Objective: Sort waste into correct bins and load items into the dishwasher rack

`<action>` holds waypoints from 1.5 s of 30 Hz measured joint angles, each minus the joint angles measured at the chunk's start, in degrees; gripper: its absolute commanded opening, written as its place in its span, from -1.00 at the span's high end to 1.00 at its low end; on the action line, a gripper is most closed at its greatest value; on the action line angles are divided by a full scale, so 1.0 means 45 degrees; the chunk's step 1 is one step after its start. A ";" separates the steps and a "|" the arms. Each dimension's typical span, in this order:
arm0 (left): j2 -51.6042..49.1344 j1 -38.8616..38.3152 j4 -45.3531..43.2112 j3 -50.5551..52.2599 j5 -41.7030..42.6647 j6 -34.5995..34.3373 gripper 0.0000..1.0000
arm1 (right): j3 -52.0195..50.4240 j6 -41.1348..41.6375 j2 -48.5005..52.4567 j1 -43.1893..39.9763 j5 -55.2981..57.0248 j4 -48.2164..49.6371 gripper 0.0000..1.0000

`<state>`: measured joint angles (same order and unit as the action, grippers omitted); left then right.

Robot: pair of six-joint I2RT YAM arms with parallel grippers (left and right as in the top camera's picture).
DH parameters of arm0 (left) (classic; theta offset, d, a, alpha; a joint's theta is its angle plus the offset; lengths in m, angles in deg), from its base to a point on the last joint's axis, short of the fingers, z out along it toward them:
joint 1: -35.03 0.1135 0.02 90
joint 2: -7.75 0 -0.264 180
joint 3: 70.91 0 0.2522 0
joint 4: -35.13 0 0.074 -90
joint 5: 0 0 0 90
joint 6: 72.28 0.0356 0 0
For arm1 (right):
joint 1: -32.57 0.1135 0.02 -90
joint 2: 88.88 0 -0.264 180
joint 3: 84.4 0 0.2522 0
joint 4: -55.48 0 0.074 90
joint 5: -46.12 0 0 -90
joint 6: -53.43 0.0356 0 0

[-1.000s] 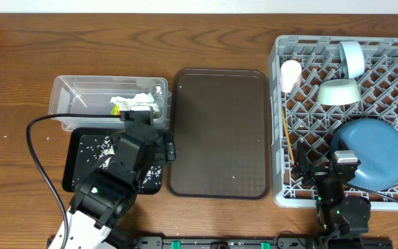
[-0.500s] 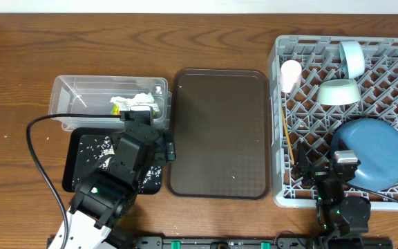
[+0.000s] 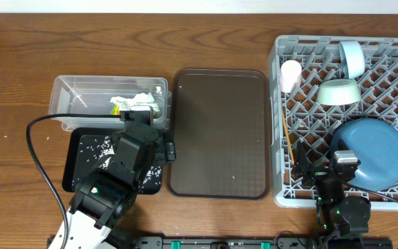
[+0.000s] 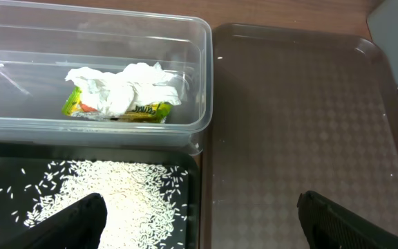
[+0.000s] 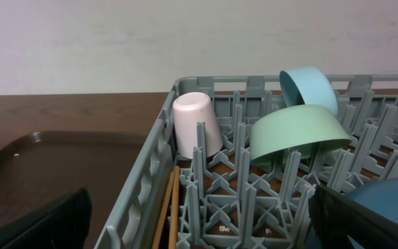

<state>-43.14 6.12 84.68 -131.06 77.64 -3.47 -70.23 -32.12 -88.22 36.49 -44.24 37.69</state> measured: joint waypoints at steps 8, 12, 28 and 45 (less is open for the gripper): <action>0.0000 0.0000 -0.0005 0.0000 -0.0010 0.0000 -0.82 | 0.0000 0.0000 0.0000 0.0000 0.0005 0.0000 -0.98; 0.0000 0.0000 -0.0039 0.0000 -0.0306 0.0000 -0.82 | 0.0000 0.0000 0.0000 0.0000 0.0005 0.0000 -0.99; 0.1122 -0.0005 -0.0831 0.0908 0.0092 -0.0384 -0.82 | 0.0000 -0.0005 0.0000 0.0000 0.0000 0.0000 -0.99; 0.6159 0.0311 -0.5047 0.7305 0.0767 -0.1715 -0.82 | 0.0000 -0.0044 0.0000 0.0000 0.0005 0.0000 -0.98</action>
<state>-15.43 7.52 61.97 -98.19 81.09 -11.19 -70.23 -32.32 -88.22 36.49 -44.22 37.69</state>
